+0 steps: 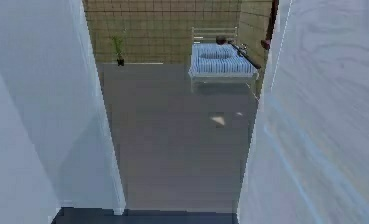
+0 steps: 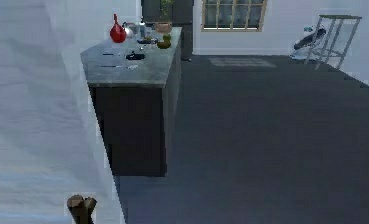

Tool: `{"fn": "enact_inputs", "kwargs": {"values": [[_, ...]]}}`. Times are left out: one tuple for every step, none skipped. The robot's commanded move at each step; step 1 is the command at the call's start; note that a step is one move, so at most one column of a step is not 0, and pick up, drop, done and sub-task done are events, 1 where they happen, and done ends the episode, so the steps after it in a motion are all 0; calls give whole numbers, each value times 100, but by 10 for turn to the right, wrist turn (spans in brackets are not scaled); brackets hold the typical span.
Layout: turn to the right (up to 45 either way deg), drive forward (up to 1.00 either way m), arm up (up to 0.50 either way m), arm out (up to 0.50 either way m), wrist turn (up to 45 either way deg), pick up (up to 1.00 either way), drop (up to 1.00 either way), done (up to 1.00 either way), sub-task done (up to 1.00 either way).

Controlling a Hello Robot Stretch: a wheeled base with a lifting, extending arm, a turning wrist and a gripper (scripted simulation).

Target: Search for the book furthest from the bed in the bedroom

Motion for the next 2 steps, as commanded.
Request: {"fn": "enact_inputs", "kwargs": {"values": [[0, 100, 0, 0, 0, 0, 0, 0, 0], [30, 0, 0, 0, 0, 0, 0, 0, 0]]}}
